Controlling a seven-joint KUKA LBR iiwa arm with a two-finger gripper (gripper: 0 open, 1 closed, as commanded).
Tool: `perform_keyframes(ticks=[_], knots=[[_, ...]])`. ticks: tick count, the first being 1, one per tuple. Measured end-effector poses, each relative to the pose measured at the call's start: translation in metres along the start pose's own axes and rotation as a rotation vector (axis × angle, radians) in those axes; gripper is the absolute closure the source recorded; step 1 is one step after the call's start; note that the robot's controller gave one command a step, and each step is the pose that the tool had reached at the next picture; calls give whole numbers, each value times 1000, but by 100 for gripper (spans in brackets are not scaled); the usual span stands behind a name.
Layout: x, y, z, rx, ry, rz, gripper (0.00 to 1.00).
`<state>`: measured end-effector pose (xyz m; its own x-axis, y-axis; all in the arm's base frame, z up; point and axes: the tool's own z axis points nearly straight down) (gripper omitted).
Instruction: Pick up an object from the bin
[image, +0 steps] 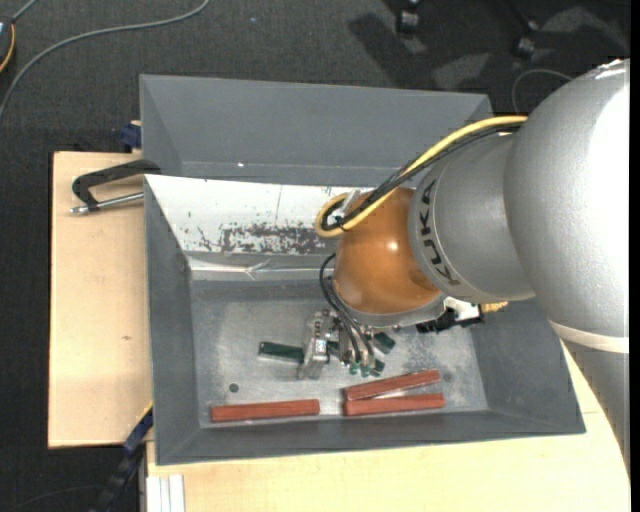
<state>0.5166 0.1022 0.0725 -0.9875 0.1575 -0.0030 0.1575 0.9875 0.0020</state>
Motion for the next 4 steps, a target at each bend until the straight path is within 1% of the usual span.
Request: perform_keyframes(ticks=[1,2,3,4], knots=[[-29,9,-179,-4,-11,22,100],[-27,8,-174,0,-1,22,0],[-10,6,-44,1,7,-380,0],[-29,-7,5,1,5,-371,0]])
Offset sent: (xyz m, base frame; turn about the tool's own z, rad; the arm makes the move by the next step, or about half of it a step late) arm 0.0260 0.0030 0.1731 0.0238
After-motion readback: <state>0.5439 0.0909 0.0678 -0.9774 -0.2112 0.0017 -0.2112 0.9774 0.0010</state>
